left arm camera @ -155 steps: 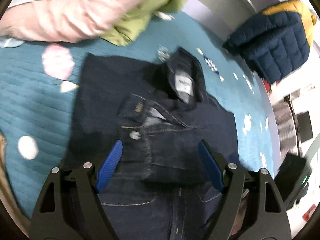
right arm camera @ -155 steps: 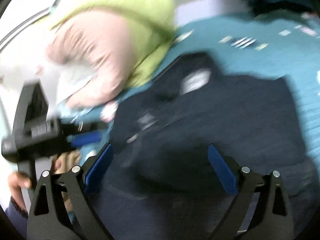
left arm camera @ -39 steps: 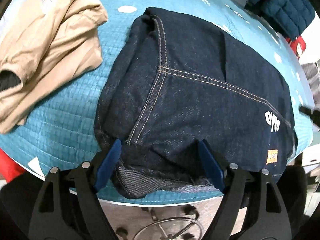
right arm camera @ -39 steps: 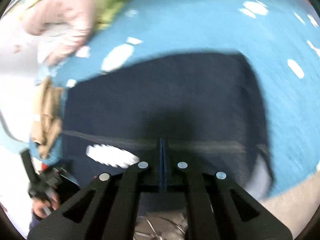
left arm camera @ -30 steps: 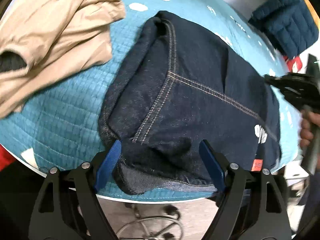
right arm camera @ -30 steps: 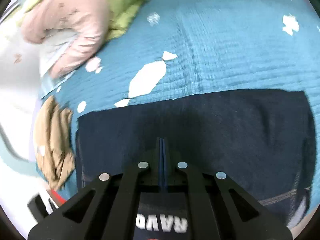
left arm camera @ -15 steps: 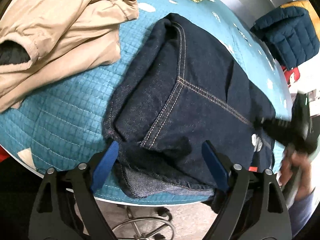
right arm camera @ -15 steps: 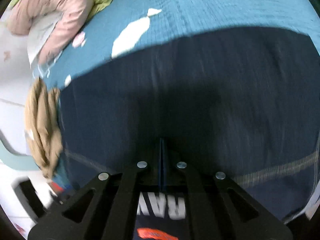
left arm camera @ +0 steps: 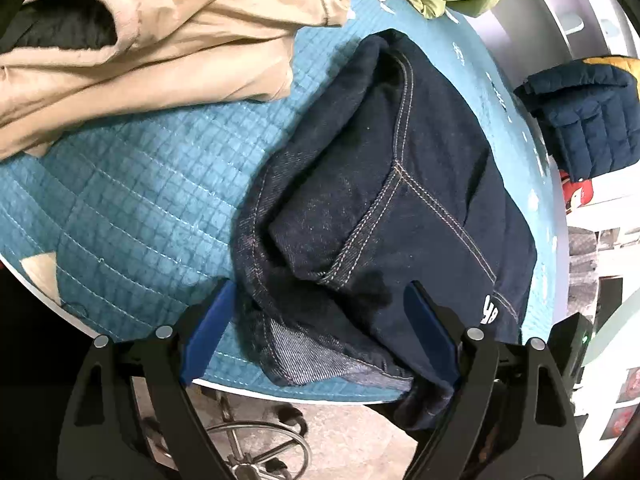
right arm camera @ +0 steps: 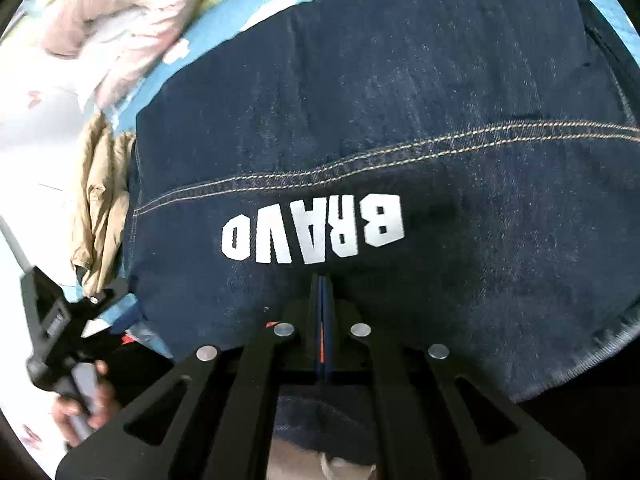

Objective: Fold large clothes

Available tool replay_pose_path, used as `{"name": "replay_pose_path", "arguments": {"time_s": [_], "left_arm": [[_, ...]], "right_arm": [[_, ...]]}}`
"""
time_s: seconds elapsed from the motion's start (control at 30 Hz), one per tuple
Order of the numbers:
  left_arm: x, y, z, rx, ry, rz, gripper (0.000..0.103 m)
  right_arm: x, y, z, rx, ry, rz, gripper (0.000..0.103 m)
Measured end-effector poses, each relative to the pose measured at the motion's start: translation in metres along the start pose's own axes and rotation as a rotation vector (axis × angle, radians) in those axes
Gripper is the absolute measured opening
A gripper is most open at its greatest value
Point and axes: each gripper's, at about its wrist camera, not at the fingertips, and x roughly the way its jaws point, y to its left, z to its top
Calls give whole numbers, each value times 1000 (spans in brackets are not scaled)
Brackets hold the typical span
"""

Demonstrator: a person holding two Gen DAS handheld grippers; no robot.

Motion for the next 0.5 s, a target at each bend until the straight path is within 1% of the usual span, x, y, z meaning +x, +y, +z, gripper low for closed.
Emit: {"name": "replay_pose_path", "arguments": {"time_s": [0.07,0.23,0.3,0.4,0.5], "left_arm": [[-1,-1,1,-3,-1,-1,86],[-1,10,4,-88,-6,-45,86],[-3,14,4,-125,8,-69,86],[-5,21,0,-176,47,-99,86],[-6,22,-7,-182,49,-104,86]], "right_arm": [[-1,2,2,-10,9,-2,0],[-1,0,2,-10,-1,18,0],[-7,-7,1,-12,-3,24,0],[-6,-6,1,-11,-2,28,0],[-6,-5,2,-6,-4,30,0]]}}
